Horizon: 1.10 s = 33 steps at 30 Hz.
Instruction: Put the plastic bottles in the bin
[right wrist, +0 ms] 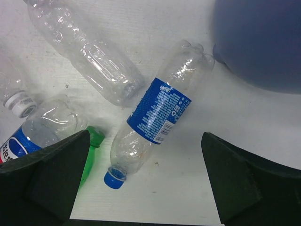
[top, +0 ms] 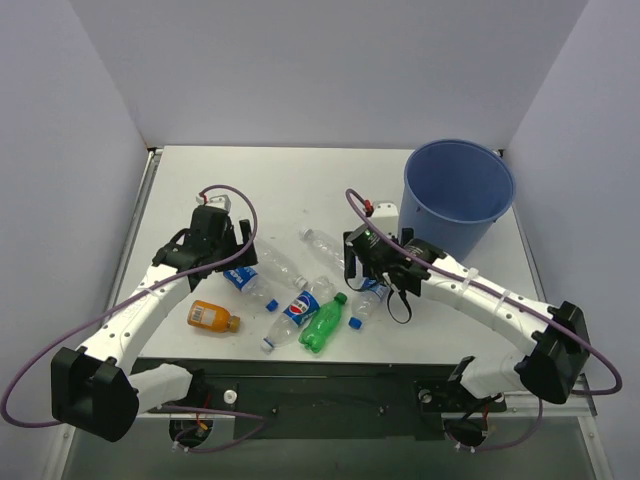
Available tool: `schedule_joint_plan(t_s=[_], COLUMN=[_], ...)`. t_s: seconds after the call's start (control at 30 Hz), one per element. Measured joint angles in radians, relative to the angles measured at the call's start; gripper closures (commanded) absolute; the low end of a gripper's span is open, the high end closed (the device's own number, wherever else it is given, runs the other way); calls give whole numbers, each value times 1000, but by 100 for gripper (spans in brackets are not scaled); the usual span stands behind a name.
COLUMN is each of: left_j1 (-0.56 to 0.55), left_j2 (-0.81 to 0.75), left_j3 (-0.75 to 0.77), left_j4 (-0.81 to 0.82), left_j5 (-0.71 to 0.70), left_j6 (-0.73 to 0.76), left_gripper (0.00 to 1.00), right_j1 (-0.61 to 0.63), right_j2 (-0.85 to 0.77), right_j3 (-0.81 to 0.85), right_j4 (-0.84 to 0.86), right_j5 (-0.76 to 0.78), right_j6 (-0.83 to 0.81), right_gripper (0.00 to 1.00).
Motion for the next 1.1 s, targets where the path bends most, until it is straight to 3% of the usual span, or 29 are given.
schedule_joint_plan(t_s=[0.23, 0.47, 0.7, 0.9, 1.1], left_j1=[0, 0, 0, 0, 0], left_j2=[0, -3, -3, -3, 9], left_j3=[0, 0, 0, 0, 0], left_j4=[-1, -1, -1, 4, 8], left_j5=[-1, -4, -3, 5, 11], left_j6=[0, 0, 0, 0, -1], left_gripper=[5, 5, 5, 5, 5], right_j1=[3, -5, -184, -272, -279], right_j2=[-67, -260, -377, -333, -190], right_j3=[-56, -296, -532, -640, -645], right_j4=[29, 113, 275, 447, 600], right_j5=[2, -18, -146, -287, -378], right_j6=[45, 150, 318, 466, 513], right_gripper=[2, 2, 2, 6, 17])
